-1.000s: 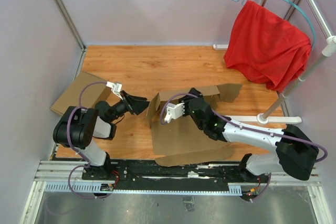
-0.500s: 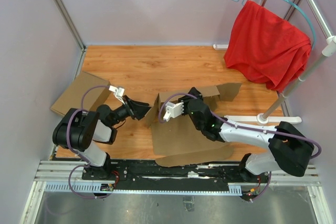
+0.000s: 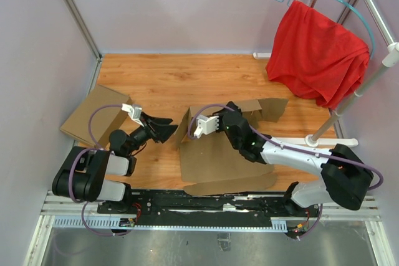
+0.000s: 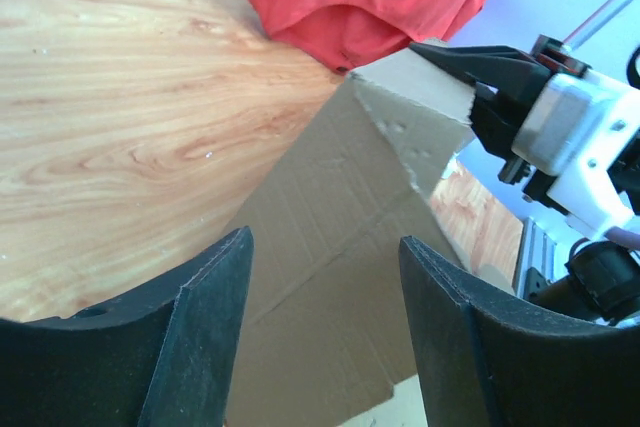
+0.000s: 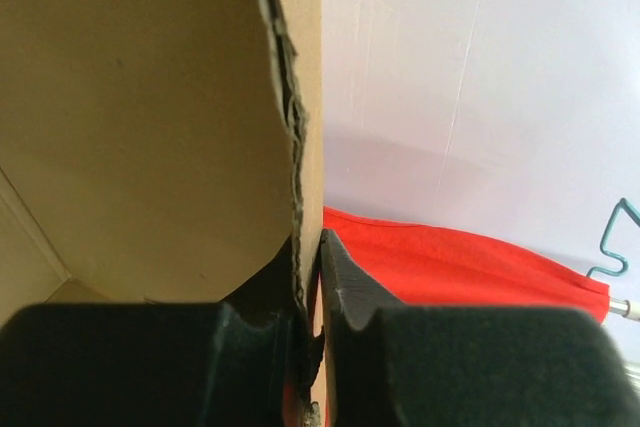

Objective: Fold the paper box

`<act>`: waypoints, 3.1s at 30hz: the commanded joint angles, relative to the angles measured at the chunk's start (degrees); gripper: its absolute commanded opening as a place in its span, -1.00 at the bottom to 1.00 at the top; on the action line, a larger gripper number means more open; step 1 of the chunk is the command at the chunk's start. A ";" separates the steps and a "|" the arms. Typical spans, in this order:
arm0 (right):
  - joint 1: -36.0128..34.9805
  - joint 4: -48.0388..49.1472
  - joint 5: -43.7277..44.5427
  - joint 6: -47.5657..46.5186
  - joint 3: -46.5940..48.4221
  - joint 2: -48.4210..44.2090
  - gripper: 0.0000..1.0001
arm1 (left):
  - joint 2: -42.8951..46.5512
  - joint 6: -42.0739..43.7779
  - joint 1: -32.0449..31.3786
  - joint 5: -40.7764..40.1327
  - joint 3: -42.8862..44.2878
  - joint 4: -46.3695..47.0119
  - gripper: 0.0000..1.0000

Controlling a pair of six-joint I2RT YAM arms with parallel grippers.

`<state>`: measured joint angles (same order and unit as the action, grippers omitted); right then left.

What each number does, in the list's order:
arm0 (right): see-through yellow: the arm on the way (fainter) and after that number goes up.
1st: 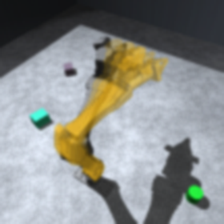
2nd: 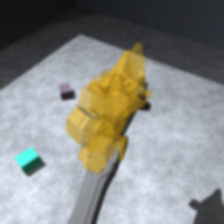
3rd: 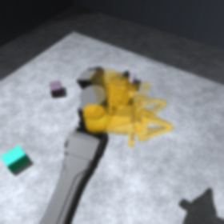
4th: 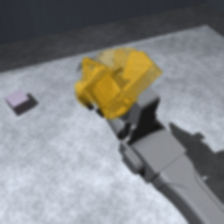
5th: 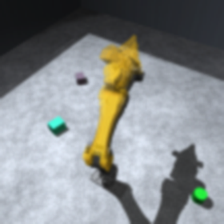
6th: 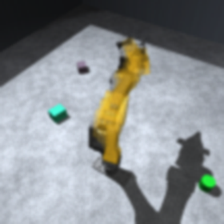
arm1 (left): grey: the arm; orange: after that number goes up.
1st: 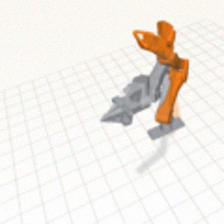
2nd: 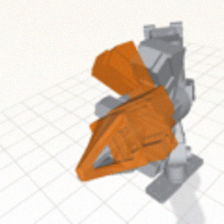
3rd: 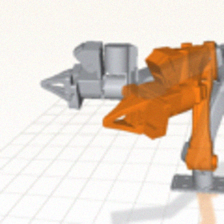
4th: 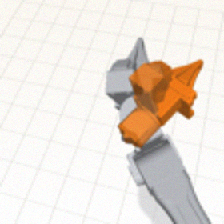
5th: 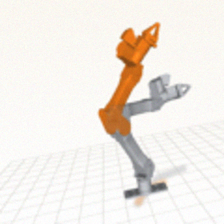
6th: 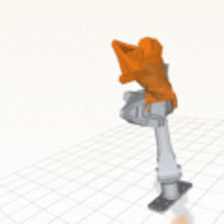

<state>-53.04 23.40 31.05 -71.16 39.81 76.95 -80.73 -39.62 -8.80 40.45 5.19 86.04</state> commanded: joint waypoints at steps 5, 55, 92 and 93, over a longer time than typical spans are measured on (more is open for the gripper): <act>2.64 -5.79 -3.22 3.13 7.00 4.13 -0.94 | 6.54 6.80 -1.02 -1.41 2.18 -9.74 0.31; 9.29 -14.25 -10.56 0.53 18.20 12.02 -0.98 | 12.93 16.33 -2.10 -15.45 11.20 -39.93 0.30; 0.88 -2.30 0.26 1.73 -0.99 4.98 -0.91 | 8.30 10.41 -13.45 -16.63 5.71 -25.66 0.43; 0.65 -2.64 0.43 2.04 -1.23 4.83 -0.91 | 8.23 10.52 -14.30 -18.08 5.63 -25.66 0.44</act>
<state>-51.00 26.59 30.28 -72.18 41.71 81.49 -71.99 -29.85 -20.43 27.77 11.18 57.08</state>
